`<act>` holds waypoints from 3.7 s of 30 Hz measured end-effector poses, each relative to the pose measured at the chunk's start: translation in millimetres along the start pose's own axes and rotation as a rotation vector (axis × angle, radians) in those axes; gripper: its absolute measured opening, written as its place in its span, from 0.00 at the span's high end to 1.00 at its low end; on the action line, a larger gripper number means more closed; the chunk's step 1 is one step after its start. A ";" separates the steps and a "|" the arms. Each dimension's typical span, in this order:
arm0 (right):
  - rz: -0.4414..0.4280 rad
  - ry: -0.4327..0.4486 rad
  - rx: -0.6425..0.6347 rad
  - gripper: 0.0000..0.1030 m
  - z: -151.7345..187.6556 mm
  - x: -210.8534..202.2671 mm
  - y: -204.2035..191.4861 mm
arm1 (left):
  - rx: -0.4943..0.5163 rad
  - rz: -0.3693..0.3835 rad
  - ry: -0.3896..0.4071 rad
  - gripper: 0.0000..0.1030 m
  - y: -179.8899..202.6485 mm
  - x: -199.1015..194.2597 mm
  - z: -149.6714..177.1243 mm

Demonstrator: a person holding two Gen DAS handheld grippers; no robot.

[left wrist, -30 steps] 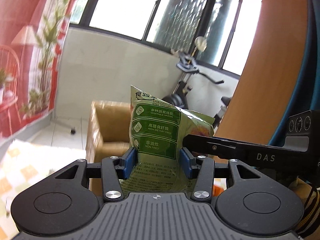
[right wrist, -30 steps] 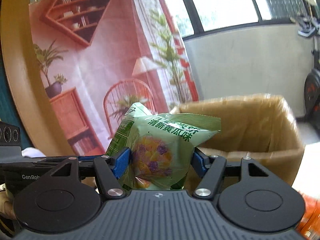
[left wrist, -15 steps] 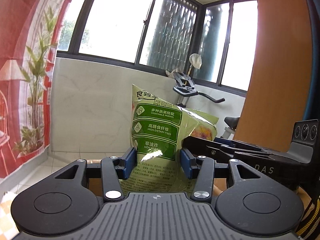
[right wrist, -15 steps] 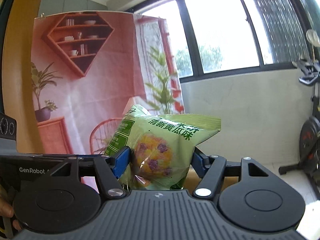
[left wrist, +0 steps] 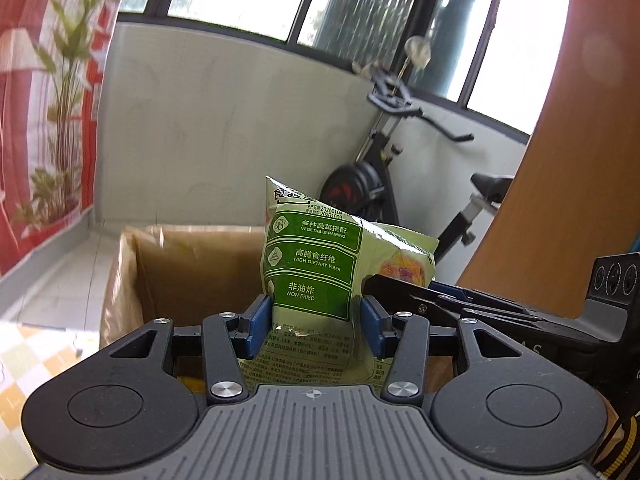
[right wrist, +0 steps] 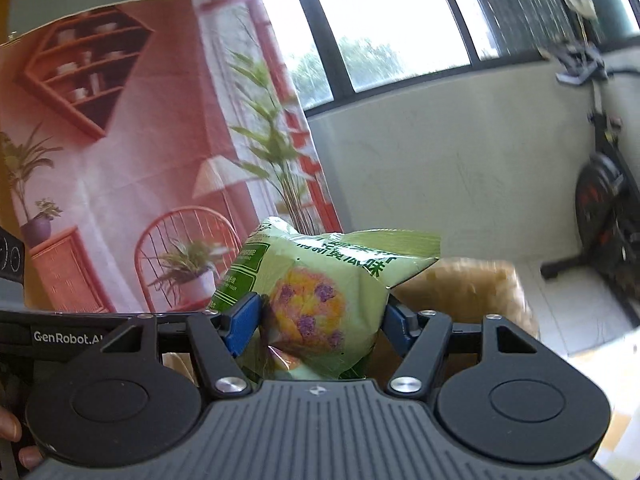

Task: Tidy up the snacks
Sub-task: 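Open both tools to drop the green bags into the box, then lower the left tool onto a green bag while the right tool lowers onto an orange bag, then close the left tool on the green bag while the right tool closes on the orange bag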

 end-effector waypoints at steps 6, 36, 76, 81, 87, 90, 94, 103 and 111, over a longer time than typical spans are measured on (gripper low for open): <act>0.028 -0.058 0.039 0.35 14.8 2.5 8.7 | 0.022 -0.035 -0.042 0.45 -9.6 4.1 10.3; 0.137 -0.016 -0.030 0.32 59.6 -84.0 -46.8 | 0.015 -0.148 0.037 0.38 -40.8 -91.5 44.2; 0.407 -0.295 0.183 0.24 208.0 -175.0 19.0 | -0.073 0.004 -0.387 0.15 33.5 1.2 192.9; 0.417 -0.297 0.200 0.18 216.1 -176.2 20.5 | -0.061 -0.006 -0.395 0.12 37.7 6.3 200.3; 0.417 -0.290 0.229 0.13 220.0 -176.1 22.3 | -0.051 -0.018 -0.392 0.06 39.5 14.3 200.1; 0.420 -0.290 0.232 0.11 221.8 -175.3 23.4 | -0.053 -0.024 -0.388 0.04 39.9 17.8 200.5; 0.432 -0.287 0.238 0.10 223.5 -173.9 24.2 | -0.063 -0.023 -0.385 0.04 38.9 21.7 201.6; 0.446 -0.284 0.253 0.09 218.0 -175.3 24.8 | -0.032 0.019 -0.337 0.22 38.9 11.7 194.7; 0.473 -0.267 0.300 0.09 218.9 -185.6 24.1 | -0.053 0.017 -0.330 0.23 32.8 3.3 190.5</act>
Point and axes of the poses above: each gripper's, at about its wrist camera, not at the fingertips, and x roughly the way its jaws point, y to its right, z to its underside, the point moved 10 cm from there along x, roughly the way its jaws point, and after that the axes turned 12 degrees about -z, right-handed, at the moved point
